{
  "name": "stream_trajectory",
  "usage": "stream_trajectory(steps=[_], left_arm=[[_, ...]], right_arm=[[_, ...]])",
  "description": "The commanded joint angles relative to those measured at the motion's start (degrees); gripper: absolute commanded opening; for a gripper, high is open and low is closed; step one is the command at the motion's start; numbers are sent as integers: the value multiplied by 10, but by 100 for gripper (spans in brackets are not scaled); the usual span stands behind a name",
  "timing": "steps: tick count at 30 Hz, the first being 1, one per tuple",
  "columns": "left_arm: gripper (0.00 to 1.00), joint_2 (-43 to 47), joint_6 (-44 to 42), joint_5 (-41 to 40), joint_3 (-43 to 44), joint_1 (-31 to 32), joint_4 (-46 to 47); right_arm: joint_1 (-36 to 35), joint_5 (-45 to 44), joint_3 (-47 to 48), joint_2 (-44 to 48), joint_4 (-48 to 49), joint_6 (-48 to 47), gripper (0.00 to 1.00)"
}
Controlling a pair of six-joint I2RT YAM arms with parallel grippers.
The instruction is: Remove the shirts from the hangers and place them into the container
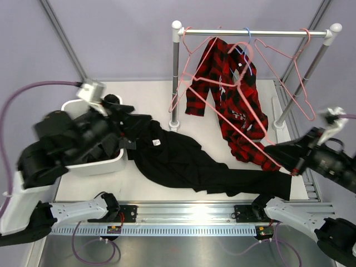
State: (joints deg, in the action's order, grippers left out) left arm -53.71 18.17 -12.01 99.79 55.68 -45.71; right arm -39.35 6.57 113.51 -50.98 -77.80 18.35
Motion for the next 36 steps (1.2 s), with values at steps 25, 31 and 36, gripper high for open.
stream_trajectory(steps=[25,31,36], left_arm=[[96,-295,159,-60,-394,-6,106],[96,-343,168,-26,-433,-4,142],[97,-365,169,-3,-461,-1,171]], right_arm=[[-4,-259,-4,-54,-5,16,0],[-5,-268,15,-111,33,-5,0],[-3,-253,49,-149,56,-15,0]])
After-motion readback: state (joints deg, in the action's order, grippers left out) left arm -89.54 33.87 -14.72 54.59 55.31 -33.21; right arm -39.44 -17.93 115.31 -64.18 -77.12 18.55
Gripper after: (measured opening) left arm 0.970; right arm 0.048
